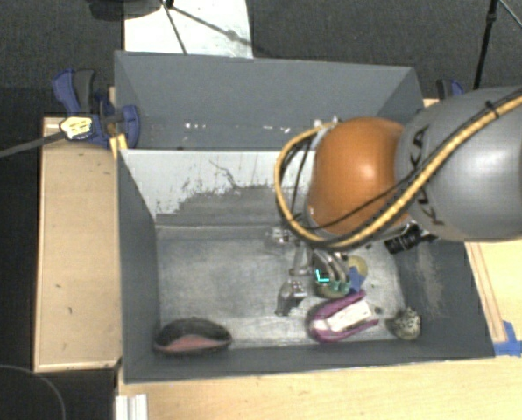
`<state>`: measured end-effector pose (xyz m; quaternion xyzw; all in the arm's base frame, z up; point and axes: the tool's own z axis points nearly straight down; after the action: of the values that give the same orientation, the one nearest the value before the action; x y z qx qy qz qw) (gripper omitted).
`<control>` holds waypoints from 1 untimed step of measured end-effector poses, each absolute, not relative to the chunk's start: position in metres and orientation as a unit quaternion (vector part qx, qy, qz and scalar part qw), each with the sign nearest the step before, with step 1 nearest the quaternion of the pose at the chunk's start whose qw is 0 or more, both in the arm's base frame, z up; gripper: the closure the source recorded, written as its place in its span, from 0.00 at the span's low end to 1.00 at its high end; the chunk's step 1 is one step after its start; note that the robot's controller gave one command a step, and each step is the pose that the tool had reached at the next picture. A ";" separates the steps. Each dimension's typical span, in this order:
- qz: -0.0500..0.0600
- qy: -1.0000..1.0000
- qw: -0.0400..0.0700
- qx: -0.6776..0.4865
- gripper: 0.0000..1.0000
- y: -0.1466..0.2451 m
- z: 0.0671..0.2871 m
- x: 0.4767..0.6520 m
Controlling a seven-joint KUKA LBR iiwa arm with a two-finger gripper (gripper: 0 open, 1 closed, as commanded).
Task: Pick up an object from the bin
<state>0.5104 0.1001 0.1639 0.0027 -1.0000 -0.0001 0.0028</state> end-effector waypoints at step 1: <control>0.001 -0.995 0.001 0.099 0.00 0.025 0.127 0.483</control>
Offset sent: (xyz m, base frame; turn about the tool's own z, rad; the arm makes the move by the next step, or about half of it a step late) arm -0.0270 -0.0726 -0.0357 -0.1971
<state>0.4829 0.0249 0.1273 0.0987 -0.9951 0.0010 0.0011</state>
